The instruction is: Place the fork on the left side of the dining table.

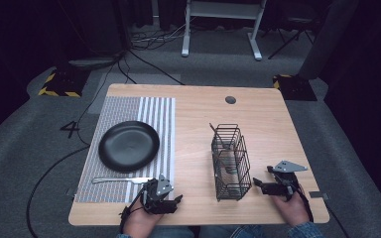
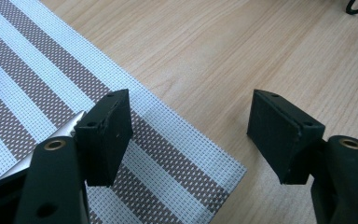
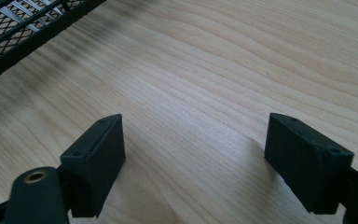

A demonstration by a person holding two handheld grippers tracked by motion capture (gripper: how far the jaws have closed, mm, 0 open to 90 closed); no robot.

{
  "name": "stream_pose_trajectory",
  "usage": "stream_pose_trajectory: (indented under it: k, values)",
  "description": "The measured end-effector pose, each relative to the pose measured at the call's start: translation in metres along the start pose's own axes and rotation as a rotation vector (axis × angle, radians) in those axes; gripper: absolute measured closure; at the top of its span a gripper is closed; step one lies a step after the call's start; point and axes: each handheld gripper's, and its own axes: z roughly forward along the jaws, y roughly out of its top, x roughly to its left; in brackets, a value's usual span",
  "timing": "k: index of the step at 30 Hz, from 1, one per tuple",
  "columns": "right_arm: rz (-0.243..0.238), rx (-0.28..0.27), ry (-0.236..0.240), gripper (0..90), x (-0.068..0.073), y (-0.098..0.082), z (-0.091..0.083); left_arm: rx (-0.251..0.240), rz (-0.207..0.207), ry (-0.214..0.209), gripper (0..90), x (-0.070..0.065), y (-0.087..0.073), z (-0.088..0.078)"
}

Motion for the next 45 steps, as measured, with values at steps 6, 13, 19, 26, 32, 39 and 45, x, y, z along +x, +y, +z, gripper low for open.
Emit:
stream_pose_trajectory:
  k: [6,13,19,26,32,39,45]
  values:
    - [0.000,0.000,0.000,20.1,0.000,0.000,0.000,0.039,-0.042,-0.006,28.5,-0.001,0.007,0.001]
    - [0.001,0.000,-0.003,20.1,0.000,0.000,0.000,0.024,-0.074,-0.037,27.7,0.000,0.018,-0.002]
    - [0.001,-0.001,-0.005,20.0,0.000,0.000,0.000,-0.031,-0.035,-0.013,28.4,-0.002,0.031,-0.010]
    - [0.000,0.001,-0.001,20.1,0.001,-0.001,-0.001,-0.058,-0.011,-0.031,34.7,0.003,0.057,-0.019]
    - [-0.002,0.001,0.002,20.1,0.001,-0.001,-0.001,-0.073,-0.020,-0.036,38.0,0.011,0.080,-0.025]
    - [-0.003,0.000,0.001,20.2,0.001,-0.001,-0.001,-0.098,-0.040,-0.074,37.2,0.021,0.099,-0.027]
    - [0.000,0.000,-0.001,20.3,0.001,-0.001,-0.001,-0.116,-0.017,-0.067,38.2,0.024,0.113,-0.031]
